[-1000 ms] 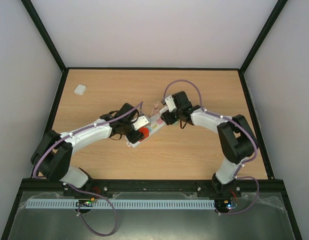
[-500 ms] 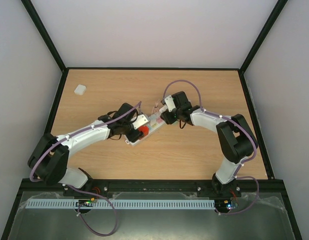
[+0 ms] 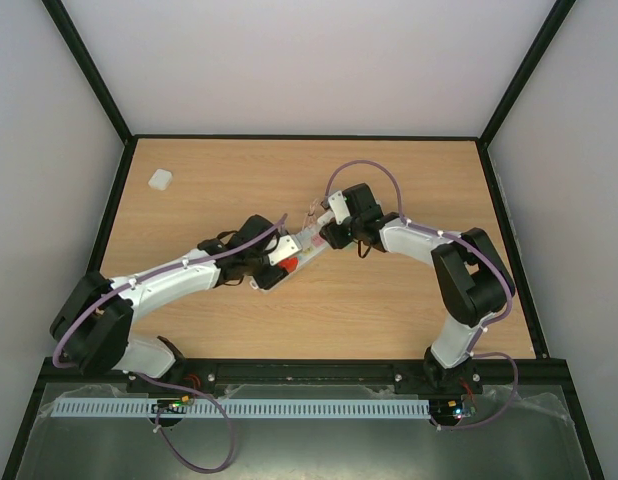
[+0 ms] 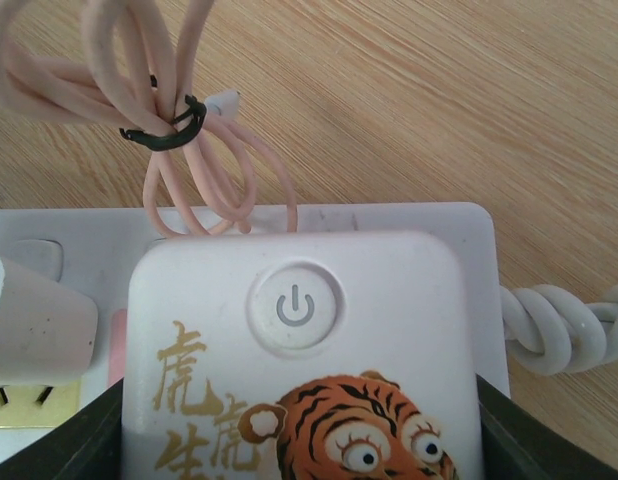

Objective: Pull the plug off the socket

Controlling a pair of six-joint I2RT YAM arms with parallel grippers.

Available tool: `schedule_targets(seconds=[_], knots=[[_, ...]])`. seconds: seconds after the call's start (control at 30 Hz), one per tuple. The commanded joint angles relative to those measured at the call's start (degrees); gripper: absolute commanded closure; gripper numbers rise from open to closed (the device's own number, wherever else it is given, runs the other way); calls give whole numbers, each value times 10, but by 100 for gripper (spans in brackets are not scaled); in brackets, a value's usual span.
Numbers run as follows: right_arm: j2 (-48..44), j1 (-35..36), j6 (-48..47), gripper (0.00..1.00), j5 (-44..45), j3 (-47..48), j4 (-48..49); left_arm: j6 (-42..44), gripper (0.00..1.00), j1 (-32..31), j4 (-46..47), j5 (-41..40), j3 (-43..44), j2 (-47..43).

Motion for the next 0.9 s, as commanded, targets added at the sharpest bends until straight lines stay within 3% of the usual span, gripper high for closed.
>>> schedule_targets(seconds=[0.0, 0.33, 0.87], knots=[[25, -6, -1, 79, 52, -16, -6, -12, 69, -5, -5, 29, 28, -14], [25, -6, -3, 79, 51, -21, -6, -61, 69, 63, -40, 139, 77, 10], [26, -6, -4, 76, 46, -21, -9, -63, 70, 132, -57, 190, 74, -7]])
